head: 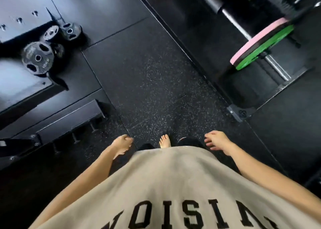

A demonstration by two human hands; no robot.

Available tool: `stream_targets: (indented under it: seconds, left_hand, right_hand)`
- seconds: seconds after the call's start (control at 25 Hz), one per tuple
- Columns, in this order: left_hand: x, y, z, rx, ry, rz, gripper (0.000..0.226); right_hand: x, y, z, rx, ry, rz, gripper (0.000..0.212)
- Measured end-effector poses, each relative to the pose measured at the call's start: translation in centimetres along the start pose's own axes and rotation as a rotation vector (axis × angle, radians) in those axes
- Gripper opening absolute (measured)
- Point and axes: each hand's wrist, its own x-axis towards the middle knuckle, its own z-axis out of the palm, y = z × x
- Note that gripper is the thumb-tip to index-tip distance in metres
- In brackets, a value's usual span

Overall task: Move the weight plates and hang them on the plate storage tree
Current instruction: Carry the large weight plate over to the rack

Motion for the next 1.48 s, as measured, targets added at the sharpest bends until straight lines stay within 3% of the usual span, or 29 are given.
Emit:
stream_targets:
  seconds: [0.2,0.52,0.64,0.88,1.04,1.48]
  left_hand:
    - [5.6,12.8,-9.3,-0.132,0.163,0.050,0.028]
    - [12.2,20.0,-16.1,-0.294,0.222,-0.229,0.026]
    - [13.8,22.7,-20.0,-0.414,0.344,-0.292,0.035]
    - [20.0,25.4,-29.6,-0.635,0.396,-0.352,0.032]
    - [23.4,25.0,-41.3,-0.630,0.384,-0.358,0.037]
    - [29.0,22.1,-70.6,-0.910,0.566,-0.411,0.014]
  right_hand:
    - [8.1,-17.0,-1.3,-0.096,-0.071,-0.083,0.013]
    - [19.7,-44.7,0.2,-0.496,-0.249,-0.218,0.015]
    - [21.6,-56.2,3.3,-0.664,-0.311,-0.314,0.013]
    - [24.5,-73.7,13.8,-0.844,-0.410,-0.417,0.013]
    - [25.0,-83.9,23.0,-0.893,-0.434,-0.433,0.013]
    - [23.0,-108.6,46.4,-0.946,-0.578,-0.475,0.016]
